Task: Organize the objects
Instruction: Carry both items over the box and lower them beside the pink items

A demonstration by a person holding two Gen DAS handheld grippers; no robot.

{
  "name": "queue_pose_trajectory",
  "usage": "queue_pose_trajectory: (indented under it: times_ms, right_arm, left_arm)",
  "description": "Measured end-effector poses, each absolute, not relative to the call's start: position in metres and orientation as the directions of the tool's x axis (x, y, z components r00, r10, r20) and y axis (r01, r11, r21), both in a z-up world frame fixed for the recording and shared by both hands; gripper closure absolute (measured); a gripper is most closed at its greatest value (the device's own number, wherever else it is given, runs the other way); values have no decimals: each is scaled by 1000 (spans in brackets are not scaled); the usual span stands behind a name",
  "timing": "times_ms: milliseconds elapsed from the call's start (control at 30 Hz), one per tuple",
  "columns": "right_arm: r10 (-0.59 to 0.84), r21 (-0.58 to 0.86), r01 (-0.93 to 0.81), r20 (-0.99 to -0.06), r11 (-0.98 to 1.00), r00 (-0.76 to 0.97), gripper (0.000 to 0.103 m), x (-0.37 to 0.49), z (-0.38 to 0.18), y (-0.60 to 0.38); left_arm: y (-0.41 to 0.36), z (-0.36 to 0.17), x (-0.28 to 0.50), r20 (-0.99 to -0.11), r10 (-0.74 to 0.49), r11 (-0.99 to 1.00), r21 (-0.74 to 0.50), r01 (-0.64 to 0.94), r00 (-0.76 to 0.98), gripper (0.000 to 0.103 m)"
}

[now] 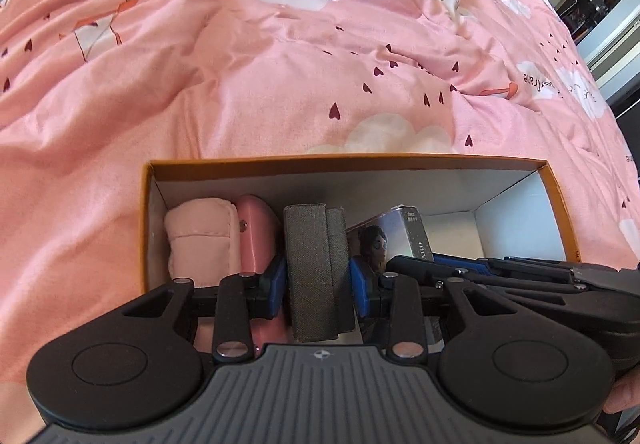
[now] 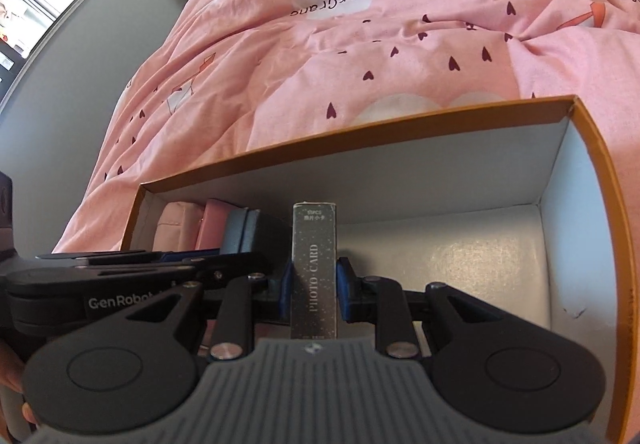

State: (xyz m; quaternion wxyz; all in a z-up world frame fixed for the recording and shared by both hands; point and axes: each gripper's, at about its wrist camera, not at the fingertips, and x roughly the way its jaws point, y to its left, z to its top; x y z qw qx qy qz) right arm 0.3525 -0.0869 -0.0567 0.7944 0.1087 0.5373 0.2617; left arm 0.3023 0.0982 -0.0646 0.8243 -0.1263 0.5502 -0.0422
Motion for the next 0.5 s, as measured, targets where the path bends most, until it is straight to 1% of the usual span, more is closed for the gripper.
queue_pose_trajectory:
  times_ms: [200, 400, 500]
  right_arm:
    - [506, 433, -277, -807, 858, 304, 79, 358, -60, -83]
    - [531, 475, -245, -801, 845, 276, 79, 364, -73, -86]
    - [528, 472, -245, -803, 847, 278, 79, 363, -76, -84]
  left_arm:
    - [92, -65, 303, -903, -171, 975, -214, -66, 395, 64]
    - [97, -67, 304, -895, -209, 966, -252, -61, 394, 63]
    - [97, -67, 301, -892, -220, 964, -261, -53, 395, 62]
